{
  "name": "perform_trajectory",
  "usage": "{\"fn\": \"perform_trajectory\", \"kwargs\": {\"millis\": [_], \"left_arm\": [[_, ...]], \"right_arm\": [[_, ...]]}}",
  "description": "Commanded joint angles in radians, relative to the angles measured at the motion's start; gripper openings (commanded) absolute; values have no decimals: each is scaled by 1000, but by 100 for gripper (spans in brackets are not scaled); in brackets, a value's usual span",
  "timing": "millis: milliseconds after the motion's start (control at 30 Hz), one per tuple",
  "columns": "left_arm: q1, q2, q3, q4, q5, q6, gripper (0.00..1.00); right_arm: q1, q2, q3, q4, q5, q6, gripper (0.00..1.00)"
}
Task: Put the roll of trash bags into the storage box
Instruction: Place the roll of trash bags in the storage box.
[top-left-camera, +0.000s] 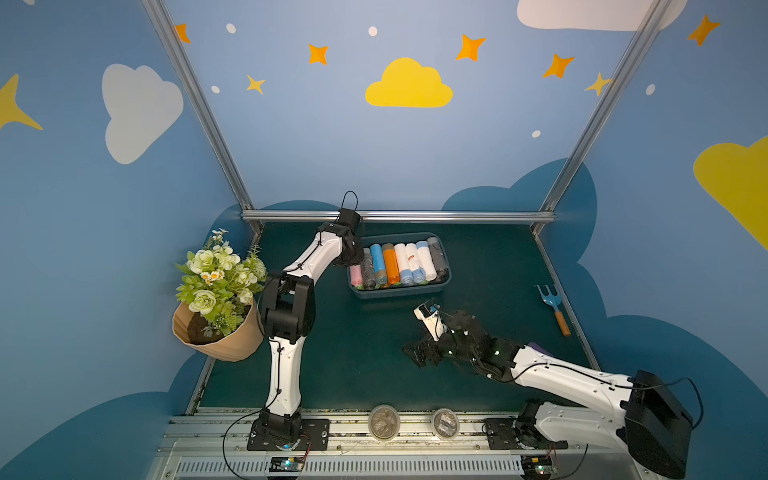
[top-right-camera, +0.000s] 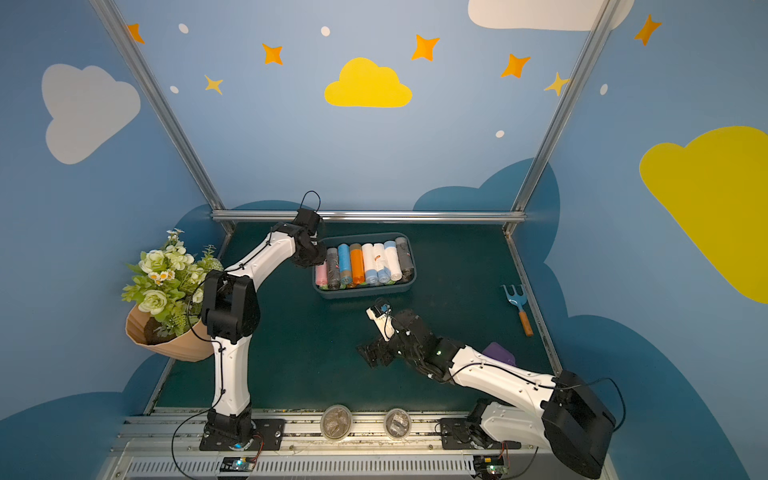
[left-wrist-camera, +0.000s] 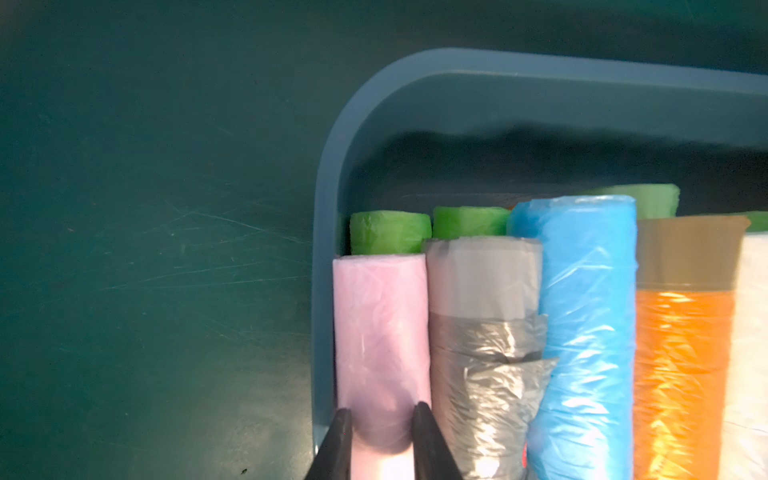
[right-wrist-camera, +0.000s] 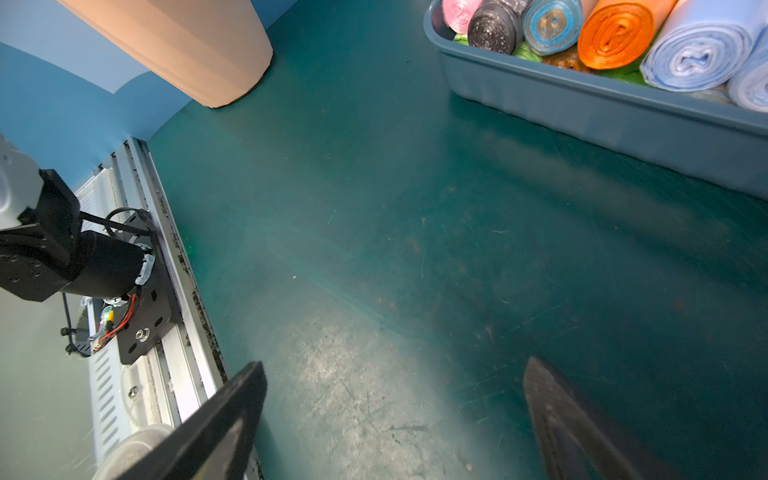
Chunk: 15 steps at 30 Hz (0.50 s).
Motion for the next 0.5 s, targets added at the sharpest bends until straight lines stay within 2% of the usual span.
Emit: {"fn": "perform_trajectory", "kwargs": {"millis": [0, 200, 467], "left_arm": [[10, -47, -12, -27, -12, -4, 25], [11, -230, -145, 39, 8, -30, 31], [9, -561, -536, 168, -18, -97, 46]], "right_arm": [[-38, -23, 64, -60, 0, -24, 95], [-131, -118, 111, -138, -3, -54, 95], [-370, -207, 110, -298, -15, 25, 97]]}}
